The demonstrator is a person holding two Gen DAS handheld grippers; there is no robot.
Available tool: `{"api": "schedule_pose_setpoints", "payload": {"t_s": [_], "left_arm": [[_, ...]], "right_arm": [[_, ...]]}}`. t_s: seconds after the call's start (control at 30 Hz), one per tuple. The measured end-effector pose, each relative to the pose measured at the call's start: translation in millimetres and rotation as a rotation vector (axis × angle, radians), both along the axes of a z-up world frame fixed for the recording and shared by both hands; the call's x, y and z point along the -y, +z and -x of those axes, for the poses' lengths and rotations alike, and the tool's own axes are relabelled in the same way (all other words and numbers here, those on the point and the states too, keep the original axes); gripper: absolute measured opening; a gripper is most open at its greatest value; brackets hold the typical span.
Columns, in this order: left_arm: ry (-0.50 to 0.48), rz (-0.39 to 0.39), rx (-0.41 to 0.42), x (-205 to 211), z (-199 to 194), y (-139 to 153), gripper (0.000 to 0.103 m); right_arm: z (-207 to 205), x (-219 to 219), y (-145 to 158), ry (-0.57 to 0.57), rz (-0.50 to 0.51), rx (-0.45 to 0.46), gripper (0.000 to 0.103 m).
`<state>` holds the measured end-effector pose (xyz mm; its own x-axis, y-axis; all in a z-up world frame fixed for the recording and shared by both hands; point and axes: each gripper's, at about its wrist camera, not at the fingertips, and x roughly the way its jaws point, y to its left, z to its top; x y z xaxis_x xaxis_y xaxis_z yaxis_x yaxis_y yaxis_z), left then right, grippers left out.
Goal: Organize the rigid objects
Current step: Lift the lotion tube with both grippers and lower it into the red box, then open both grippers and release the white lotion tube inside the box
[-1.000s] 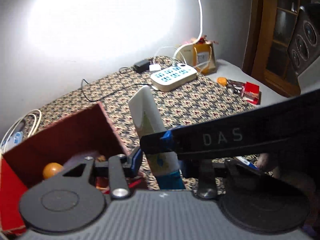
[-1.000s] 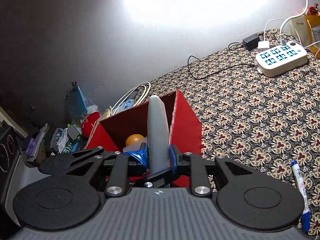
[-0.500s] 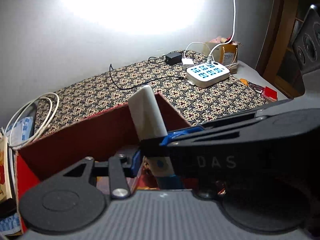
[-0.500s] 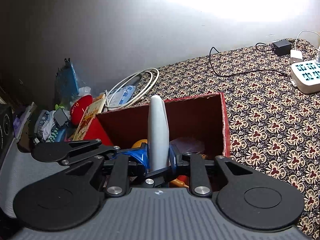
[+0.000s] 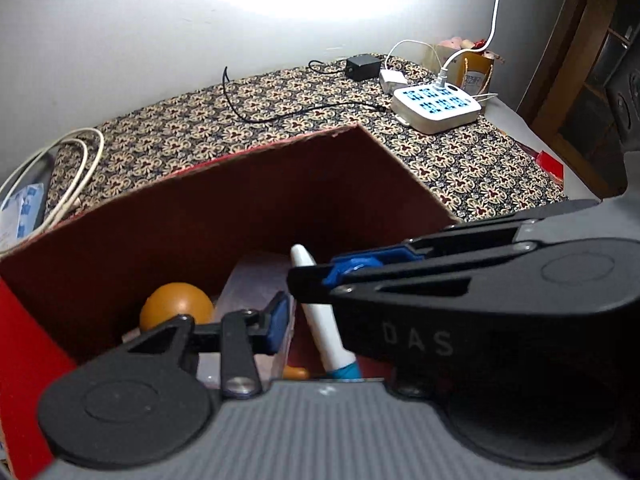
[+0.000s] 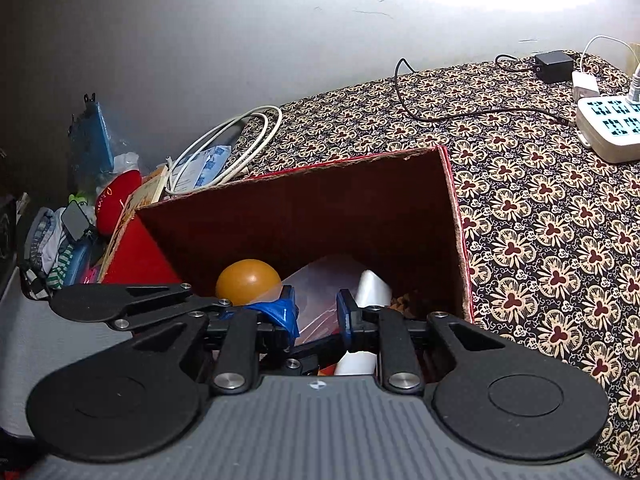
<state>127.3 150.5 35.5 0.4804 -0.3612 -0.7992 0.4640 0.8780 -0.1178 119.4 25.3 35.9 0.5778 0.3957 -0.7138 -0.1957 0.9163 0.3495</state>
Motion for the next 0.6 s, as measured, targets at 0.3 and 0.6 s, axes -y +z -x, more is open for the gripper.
{"api": "schedule_pose_setpoints", "payload": {"t_s": [0.3,0.6], "left_arm": [[0.05,-0.026,-0.039,-1.9,-9.7,-8.4,0.031],[0.074,-0.027,-0.033,-2.2,-9.1,-7.3,0.043]], "right_arm": [[-1.5,1.4,-4.4,-0.023,-0.012,0.037,0.0],[-2.1,2.5,-8.2,-0.05,-0.051,0.077,0.001]]}}
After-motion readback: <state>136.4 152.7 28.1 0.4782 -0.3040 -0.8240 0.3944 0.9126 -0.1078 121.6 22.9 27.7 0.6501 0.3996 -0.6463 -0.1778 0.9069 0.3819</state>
